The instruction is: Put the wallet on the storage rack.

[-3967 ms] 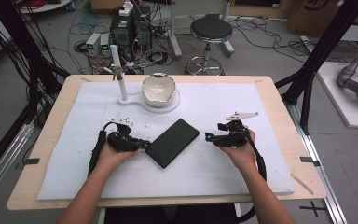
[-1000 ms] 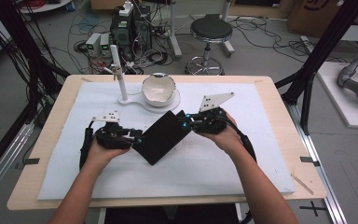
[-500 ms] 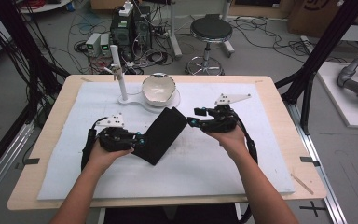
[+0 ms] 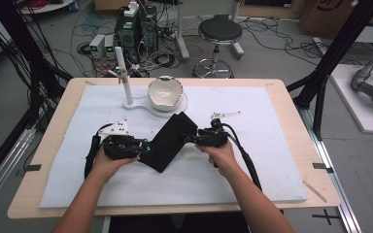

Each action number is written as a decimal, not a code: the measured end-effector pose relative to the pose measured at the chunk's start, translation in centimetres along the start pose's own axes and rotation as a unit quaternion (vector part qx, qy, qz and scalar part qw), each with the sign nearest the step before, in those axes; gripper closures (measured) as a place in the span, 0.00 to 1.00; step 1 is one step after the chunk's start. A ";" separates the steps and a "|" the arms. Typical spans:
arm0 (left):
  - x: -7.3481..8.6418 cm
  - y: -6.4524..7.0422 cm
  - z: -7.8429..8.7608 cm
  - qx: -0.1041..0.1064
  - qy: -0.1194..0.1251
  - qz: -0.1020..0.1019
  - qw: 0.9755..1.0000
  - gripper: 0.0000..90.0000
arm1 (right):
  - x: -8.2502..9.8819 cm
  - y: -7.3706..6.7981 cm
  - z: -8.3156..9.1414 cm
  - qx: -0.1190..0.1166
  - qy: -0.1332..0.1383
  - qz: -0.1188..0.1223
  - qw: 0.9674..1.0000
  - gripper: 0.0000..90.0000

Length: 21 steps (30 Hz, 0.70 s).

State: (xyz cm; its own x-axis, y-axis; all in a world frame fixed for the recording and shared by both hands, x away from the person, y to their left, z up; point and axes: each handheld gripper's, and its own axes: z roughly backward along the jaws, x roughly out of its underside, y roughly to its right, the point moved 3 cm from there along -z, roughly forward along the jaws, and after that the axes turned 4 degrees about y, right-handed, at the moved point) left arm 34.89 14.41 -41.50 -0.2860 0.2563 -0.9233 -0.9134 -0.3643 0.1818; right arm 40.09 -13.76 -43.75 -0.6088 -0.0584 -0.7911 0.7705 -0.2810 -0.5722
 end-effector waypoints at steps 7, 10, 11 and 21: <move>0.8 -1.3 0.5 -0.017 0.009 0.045 0.999 0.89 | -0.9 -1.7 -0.9 -0.001 0.006 0.074 0.997 0.83; 0.8 -1.7 1.0 -0.032 0.011 0.061 0.998 0.73 | -1.1 -2.5 -0.8 0.004 0.001 0.090 0.996 0.84; 0.8 -1.8 1.1 -0.037 0.014 0.067 0.997 0.66 | -1.3 -2.7 -0.7 0.006 0.004 0.097 0.995 0.84; 1.1 -3.3 4.7 -0.115 0.015 0.100 0.988 0.44 | -5.2 -4.0 2.3 0.094 0.007 0.162 0.982 0.84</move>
State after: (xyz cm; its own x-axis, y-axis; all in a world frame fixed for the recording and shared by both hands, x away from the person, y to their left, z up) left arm 36.22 20.05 -41.52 -0.4423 0.1338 -0.8868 -0.7481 -0.6004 0.2825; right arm 39.69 -14.49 -36.87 -0.3332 -0.1620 -0.9288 0.8741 -0.4223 -0.2400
